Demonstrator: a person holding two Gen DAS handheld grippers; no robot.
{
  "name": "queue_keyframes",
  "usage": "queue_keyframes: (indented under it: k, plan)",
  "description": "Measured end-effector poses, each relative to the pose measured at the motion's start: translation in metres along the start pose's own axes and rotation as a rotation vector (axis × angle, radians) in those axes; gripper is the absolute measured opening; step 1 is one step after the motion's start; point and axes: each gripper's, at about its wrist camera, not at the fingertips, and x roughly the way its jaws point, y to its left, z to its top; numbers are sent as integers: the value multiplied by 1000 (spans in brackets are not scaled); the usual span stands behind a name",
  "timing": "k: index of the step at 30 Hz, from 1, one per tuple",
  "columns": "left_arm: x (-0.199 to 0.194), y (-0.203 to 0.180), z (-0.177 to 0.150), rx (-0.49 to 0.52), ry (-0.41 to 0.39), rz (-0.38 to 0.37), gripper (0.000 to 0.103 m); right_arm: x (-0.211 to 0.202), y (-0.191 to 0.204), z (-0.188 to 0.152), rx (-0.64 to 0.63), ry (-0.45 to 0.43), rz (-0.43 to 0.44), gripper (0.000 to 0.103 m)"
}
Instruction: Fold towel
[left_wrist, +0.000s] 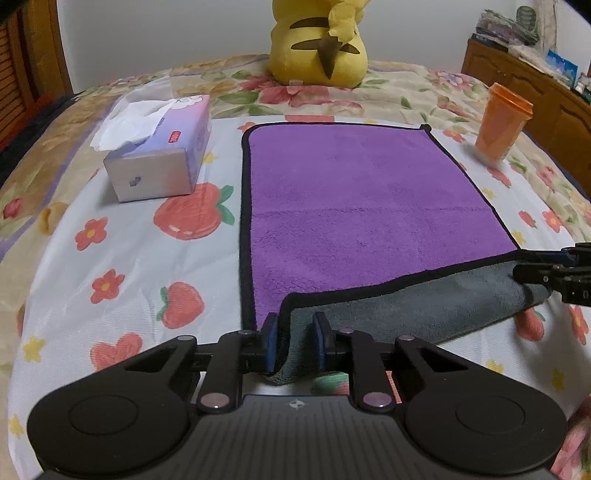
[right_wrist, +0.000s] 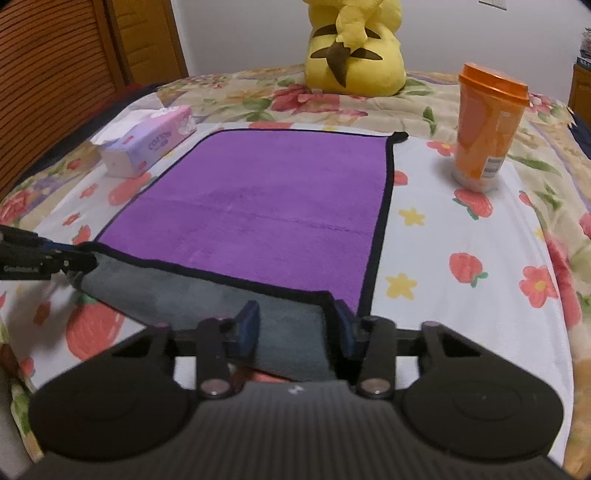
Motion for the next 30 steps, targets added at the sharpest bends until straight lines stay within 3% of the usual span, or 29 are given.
queue_keyframes:
  k: [5, 12, 30]
  plan:
    - [-1, 0, 0, 1, -7, -9, 10, 1, -4, -1, -7, 17, -14, 21]
    - [-10, -3, 2, 10, -55, -24, 9, 1, -7, -1, -5, 26, 5, 5]
    - [-63, -14, 18, 12, -286, -71, 8, -25, -16, 17, 18, -124, 42, 4]
